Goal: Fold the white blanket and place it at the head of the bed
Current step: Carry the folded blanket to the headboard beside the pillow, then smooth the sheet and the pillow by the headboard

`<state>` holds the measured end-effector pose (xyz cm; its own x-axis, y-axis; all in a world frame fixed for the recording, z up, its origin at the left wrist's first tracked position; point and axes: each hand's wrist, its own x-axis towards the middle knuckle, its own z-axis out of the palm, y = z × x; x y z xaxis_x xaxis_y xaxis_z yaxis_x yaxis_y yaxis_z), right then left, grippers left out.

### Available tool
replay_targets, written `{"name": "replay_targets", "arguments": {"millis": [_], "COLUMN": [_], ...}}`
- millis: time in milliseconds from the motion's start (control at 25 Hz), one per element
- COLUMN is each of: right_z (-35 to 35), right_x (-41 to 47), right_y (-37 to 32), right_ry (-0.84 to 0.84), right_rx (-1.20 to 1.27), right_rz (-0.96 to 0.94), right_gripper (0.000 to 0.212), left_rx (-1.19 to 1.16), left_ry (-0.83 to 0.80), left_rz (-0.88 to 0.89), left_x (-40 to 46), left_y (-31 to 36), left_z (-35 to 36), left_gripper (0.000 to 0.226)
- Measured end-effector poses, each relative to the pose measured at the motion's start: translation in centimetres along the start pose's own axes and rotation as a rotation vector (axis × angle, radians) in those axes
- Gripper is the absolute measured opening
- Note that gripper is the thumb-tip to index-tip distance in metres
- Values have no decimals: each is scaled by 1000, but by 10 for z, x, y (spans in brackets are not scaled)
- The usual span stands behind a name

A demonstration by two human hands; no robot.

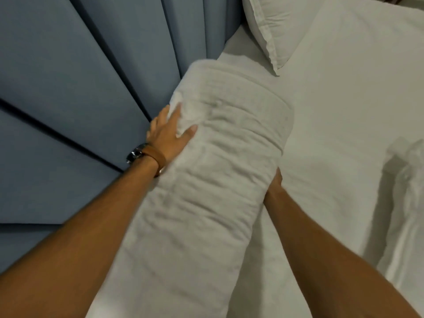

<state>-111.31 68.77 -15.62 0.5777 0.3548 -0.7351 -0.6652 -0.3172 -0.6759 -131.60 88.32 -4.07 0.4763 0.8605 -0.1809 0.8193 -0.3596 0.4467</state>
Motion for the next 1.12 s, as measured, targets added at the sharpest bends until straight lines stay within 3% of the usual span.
{"name": "replay_targets", "arguments": {"millis": [80,200,280,560,720,920,1000,1120], "right_z": [-3,-5,-15,-107,-243,-426,-487,-560], "right_x": [-33,-109,-142,-179,-180,-188,-195,-215], "right_y": [-5,19,50,39,5,-9,-12,-11], "right_ry": [159,67,-10,-82,199,585,706,623], "right_rx": [274,-75,-209,-542,-690,-933,-990,-747], "right_rz": [-46,-266,-241,-344,-492,-668,-532,-140], "right_gripper": [45,67,81,65,59,56,61,100], "left_rx": [110,125,175,335,216,-133,-303,-513], "left_ry": [-155,-155,-128,-158,-298,-572,-659,-663], "left_rz": [55,48,83,229,329,230,145,-12], "left_x": [-26,-67,-90,-167,-219,-281,-307,-336], "left_y": [14,39,57,114,181,280,316,352], "left_z": [37,74,88,128,178,246,265,282], "left_gripper": [79,84,88,84,80,84,90,104]}}
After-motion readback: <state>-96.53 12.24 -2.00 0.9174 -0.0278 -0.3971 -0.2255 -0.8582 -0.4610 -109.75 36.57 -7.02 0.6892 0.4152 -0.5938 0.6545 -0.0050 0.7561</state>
